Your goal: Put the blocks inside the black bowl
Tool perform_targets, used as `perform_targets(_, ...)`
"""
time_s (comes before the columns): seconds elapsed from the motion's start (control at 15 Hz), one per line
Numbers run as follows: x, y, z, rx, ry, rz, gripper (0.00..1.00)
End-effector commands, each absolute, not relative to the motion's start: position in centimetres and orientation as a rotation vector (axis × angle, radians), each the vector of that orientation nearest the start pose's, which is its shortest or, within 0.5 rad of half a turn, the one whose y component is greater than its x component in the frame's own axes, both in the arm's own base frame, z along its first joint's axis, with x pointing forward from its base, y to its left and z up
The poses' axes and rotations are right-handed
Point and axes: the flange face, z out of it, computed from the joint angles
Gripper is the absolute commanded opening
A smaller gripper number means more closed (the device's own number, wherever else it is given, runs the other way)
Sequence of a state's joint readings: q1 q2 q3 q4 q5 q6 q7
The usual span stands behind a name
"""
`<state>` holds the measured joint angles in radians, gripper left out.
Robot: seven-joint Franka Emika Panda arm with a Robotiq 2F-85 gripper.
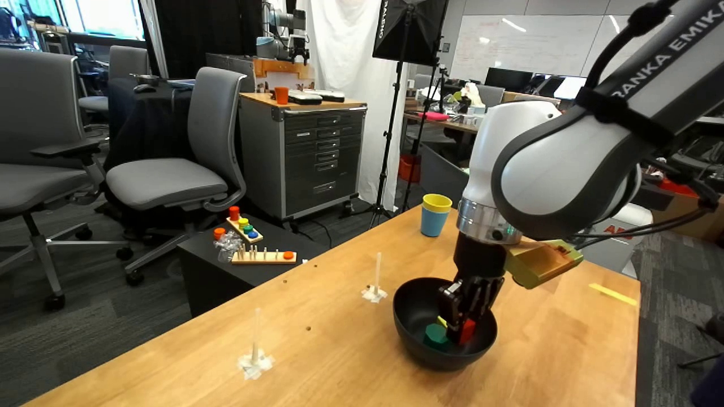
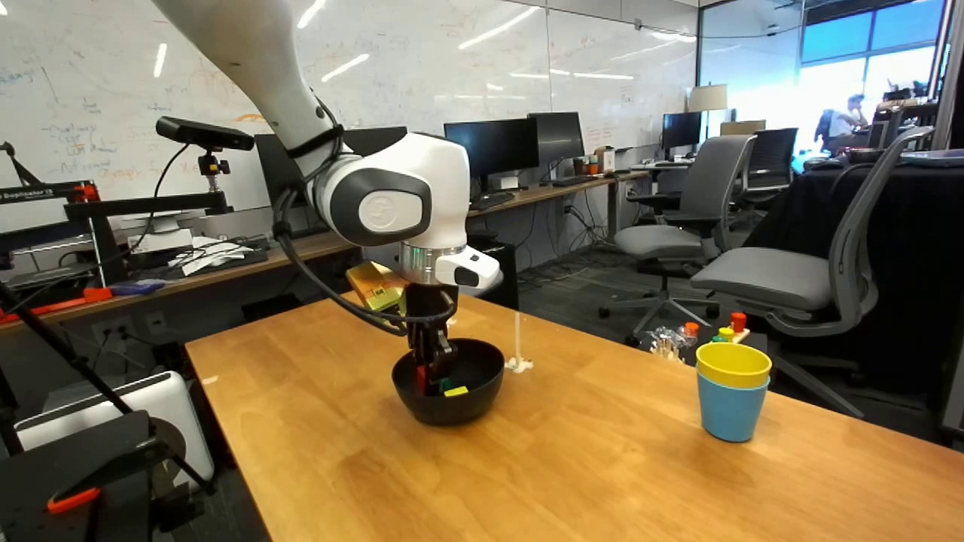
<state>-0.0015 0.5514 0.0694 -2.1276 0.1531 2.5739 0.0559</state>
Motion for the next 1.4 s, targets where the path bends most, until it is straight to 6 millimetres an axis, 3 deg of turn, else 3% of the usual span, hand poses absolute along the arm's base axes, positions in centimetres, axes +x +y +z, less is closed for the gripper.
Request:
perform_targets(0.0,55.4,3.6,12.9,-3.026,0.174,0.198,0.13)
perform_targets(0.13,55.3,3.7,12.8,-3.027,0.171,0.198,0.13)
perform_targets(0.2,55.3,3.8,12.8,-3.028,0.169,0.196,0.26)
perform_targets(0.27,55.3,3.9,12.8,-3.027,0.168,0.194,0.63)
perform_targets(0.4,55.3,3.9,12.8,-3.025,0.167,0.194,0.67)
perform_targets(0.67,55.3,4.0,12.2,-3.017,0.175,0.212,0.99)
perform_targets(1.33,56.9,5.8,14.8,-2.99,0.146,0.145,1.0)
